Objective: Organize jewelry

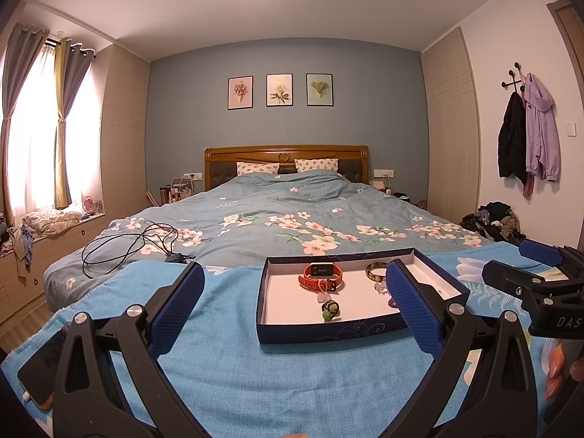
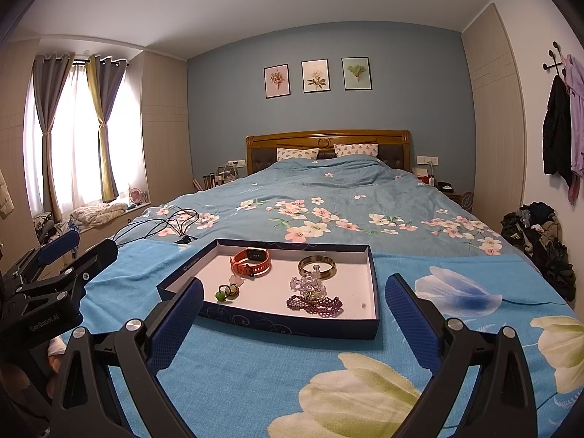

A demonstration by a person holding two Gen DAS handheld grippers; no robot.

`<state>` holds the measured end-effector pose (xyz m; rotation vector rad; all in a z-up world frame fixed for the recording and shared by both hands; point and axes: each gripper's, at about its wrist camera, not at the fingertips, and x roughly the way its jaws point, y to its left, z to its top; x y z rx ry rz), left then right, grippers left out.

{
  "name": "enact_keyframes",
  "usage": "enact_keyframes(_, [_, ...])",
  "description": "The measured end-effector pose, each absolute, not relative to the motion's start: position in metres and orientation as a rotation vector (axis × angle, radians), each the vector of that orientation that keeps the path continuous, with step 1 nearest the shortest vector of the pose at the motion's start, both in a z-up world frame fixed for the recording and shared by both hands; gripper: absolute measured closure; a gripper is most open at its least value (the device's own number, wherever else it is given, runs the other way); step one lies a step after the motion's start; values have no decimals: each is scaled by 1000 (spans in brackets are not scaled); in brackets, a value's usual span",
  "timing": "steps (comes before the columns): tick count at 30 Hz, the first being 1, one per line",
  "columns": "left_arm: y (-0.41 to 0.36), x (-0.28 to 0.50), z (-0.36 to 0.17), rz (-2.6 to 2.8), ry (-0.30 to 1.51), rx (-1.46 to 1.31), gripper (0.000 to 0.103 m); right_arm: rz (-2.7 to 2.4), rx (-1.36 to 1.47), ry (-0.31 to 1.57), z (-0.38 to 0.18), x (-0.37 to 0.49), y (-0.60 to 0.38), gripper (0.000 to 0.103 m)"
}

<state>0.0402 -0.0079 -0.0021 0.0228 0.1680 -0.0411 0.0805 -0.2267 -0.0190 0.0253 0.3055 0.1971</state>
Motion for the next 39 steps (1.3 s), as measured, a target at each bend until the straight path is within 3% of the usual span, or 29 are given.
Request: enact_keyframes(39, [-3,46,-8,-61,220,8,5,177,12,363,-26,85,-243,7])
